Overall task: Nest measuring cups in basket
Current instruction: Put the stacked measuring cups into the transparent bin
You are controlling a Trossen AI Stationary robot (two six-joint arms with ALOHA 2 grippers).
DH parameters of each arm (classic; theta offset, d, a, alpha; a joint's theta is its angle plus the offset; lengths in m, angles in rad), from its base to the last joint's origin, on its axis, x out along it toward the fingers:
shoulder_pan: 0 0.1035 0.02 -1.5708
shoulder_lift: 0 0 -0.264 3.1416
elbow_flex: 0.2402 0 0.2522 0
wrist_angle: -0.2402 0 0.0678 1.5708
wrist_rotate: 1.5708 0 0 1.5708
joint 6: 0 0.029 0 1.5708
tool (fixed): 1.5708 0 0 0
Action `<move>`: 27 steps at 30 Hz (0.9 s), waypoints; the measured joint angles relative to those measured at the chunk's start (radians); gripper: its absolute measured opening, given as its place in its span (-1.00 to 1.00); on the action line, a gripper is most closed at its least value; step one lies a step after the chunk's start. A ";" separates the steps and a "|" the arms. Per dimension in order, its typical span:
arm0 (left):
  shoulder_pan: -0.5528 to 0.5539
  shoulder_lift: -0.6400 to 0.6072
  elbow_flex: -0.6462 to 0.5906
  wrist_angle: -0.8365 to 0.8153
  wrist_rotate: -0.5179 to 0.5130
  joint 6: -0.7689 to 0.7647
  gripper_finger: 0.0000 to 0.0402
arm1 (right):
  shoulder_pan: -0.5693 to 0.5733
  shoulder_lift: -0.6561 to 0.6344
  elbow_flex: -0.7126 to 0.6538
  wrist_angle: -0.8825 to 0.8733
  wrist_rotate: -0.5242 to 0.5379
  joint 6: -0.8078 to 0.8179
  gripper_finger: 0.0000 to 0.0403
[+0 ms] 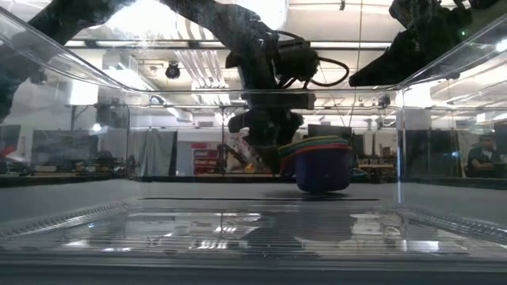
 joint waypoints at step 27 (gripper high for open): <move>-0.062 -0.006 0.150 -0.197 -0.063 -0.199 -0.40 | 0.000 0.000 0.000 0.008 -0.006 0.013 0.00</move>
